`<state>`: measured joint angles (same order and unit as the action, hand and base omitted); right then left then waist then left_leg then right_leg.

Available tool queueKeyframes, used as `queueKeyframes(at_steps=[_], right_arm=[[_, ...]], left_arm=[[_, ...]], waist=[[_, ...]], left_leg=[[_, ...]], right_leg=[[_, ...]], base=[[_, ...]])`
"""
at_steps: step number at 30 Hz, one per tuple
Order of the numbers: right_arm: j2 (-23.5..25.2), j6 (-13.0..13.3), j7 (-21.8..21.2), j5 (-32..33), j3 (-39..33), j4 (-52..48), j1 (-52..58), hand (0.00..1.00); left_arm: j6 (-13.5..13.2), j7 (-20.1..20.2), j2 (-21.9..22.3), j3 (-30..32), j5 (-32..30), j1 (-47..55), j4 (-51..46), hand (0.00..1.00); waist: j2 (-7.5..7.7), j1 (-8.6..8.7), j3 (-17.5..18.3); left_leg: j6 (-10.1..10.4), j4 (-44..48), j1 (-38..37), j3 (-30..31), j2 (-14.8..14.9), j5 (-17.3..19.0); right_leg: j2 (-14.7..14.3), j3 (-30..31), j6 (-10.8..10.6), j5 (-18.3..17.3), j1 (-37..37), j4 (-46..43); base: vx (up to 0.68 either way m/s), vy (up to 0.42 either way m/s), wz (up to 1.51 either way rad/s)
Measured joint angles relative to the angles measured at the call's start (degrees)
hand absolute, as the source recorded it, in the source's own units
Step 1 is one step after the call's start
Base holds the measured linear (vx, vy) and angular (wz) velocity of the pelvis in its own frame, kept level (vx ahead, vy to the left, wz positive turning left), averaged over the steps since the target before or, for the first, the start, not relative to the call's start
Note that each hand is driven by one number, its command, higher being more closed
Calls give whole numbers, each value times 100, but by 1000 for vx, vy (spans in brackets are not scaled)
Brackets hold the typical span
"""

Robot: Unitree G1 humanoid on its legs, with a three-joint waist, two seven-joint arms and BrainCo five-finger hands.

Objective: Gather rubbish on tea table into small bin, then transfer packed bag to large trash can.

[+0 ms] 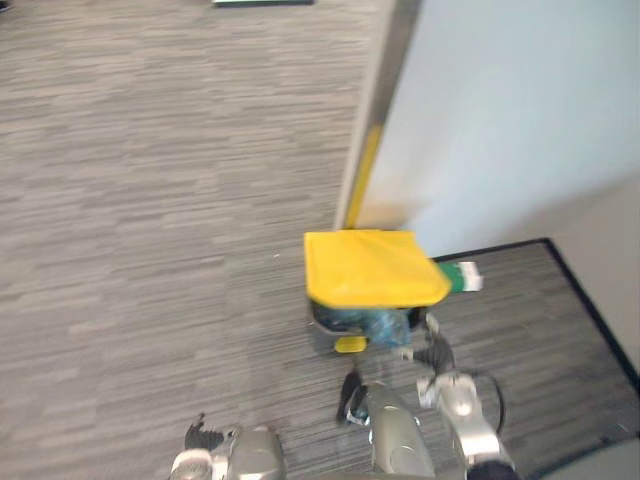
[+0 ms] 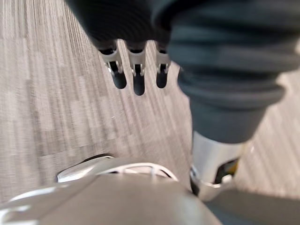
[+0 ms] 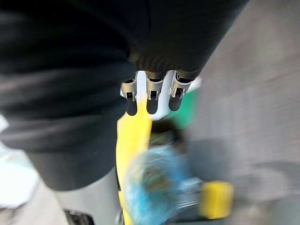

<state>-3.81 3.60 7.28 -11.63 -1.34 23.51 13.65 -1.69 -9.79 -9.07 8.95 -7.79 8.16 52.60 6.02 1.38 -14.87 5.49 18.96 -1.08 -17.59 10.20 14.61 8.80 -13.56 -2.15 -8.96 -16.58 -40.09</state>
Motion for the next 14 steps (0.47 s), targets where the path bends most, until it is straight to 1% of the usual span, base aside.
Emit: queueKeyframes(at_steps=[1,2,3,4,5,6,8,9,10,14], right_arm=[[50,0,0,-26,-34,24,148,0],[145,-4,18,-145,-73,331,380,0],[114,28,33,-149,-211,741,376,0],[96,35,31,-154,-256,893,350,0],[111,41,69,-137,-307,1358,271,0],[66,29,133,-64,-465,2055,14,0],[-97,-44,166,35,-522,2657,-266,0],[-194,-113,168,155,-547,2853,-360,0],[-212,-115,169,171,-547,2909,-398,0],[-287,-204,175,336,-589,3151,-578,0]], left_arm=[[1,2,-26,-1,-4,-6,-16,0],[34,0,-5,4,-15,-13,12,0],[50,-5,75,48,-30,75,38,0],[40,-3,104,71,-61,78,43,0],[47,-7,49,62,-110,54,53,0],[53,-12,125,54,-111,-44,140,0],[37,-20,305,48,-106,-91,172,0],[15,-27,372,20,-99,-153,212,0],[14,-27,382,10,-96,-167,222,0],[3,-35,421,1,-40,-227,325,0]], waist=[[32,4,2],[-9,-25,60],[-165,-77,300],[-187,-60,342],[-38,-54,432],[-211,-78,411],[-464,-82,571],[-563,-85,628],[-619,-87,645],[-650,-121,657]], left_leg=[[29,40,16,-8,-10,29],[20,-84,14,-11,0,21],[2,-402,23,-153,152,-123],[76,-443,5,-237,192,-179],[117,-486,-42,-280,64,-231],[145,-663,-119,-264,59,-340],[121,-968,-109,-257,78,-519],[99,-1209,-138,-255,16,-660],[94,-1251,-167,-257,5,-682],[85,-1434,-393,-242,-46,-752]], right_leg=[[-61,38,-42,-10,-1,105],[-315,167,-60,-25,189,607],[-615,355,41,-169,422,1392],[-625,369,93,-215,467,1335],[-523,553,211,-540,708,1514],[-722,625,379,-316,884,1972],[-872,689,373,63,969,2561],[-920,766,346,256,1027,2885],[-925,768,351,300,1065,2955],[-962,810,327,638,1480,3533]], base=[[-47,-120,-43],[-108,-104,-69],[-82,-110,-73],[-34,-116,-60],[-20,-134,-36],[-60,-96,-35],[-71,-3,-32],[-40,37,-19],[-21,35,-8],[-16,44,-4]])
